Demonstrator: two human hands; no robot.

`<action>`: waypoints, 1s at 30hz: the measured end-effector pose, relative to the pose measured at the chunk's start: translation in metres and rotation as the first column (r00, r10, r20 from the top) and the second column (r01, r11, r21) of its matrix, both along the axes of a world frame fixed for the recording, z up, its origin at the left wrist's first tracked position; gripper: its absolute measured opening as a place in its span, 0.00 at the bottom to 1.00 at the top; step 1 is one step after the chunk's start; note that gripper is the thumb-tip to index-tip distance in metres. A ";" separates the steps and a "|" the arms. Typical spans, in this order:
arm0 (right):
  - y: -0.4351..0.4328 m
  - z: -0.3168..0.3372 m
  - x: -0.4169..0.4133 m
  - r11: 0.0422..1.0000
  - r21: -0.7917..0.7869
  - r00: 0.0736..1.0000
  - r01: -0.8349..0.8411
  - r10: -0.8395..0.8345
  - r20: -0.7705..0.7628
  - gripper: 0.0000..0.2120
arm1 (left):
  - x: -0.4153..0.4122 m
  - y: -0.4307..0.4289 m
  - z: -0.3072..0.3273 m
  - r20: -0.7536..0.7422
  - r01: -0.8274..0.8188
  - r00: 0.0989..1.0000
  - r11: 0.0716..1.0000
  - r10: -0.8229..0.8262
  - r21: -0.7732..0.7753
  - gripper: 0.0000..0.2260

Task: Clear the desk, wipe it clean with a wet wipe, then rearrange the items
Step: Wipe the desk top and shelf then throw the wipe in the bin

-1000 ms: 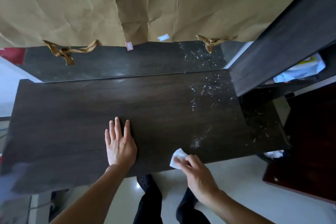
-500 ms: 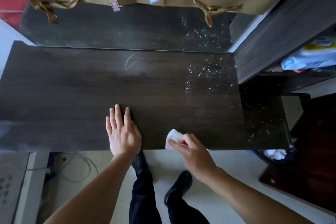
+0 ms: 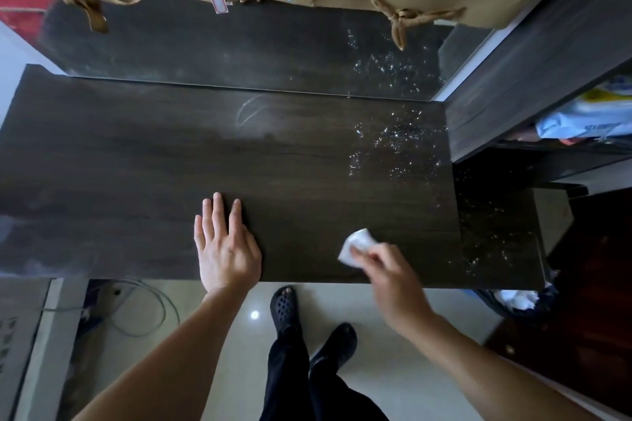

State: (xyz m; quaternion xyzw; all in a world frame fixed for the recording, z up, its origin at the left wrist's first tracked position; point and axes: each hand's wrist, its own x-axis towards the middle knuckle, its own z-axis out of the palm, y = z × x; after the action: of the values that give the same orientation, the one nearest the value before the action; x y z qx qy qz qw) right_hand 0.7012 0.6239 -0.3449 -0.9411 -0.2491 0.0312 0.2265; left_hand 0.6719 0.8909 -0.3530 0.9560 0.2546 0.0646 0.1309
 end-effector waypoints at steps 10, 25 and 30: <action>0.079 0.002 0.033 0.996 -0.081 1.000 -0.029 0.029 -0.005 0.27 | 0.002 0.001 0.002 -0.018 0.003 1.000 1.000 -0.003 0.012 0.22; 0.093 -0.001 0.089 0.996 -0.062 0.997 0.068 -0.069 -0.021 0.27 | 0.002 0.002 0.002 -0.090 0.019 0.996 1.000 -0.017 0.023 0.23; 0.025 -0.001 0.068 0.998 -0.060 0.998 -0.002 0.006 0.055 0.24 | 0.002 0.002 0.005 -0.102 0.024 0.994 1.000 -0.022 0.012 0.24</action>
State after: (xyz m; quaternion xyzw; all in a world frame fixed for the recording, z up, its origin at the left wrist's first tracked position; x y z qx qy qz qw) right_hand 0.7689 0.6491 -0.3462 -0.9475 -0.2561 0.0130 0.1911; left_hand 0.6741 0.8934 -0.3476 0.9618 0.2494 0.0157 0.1120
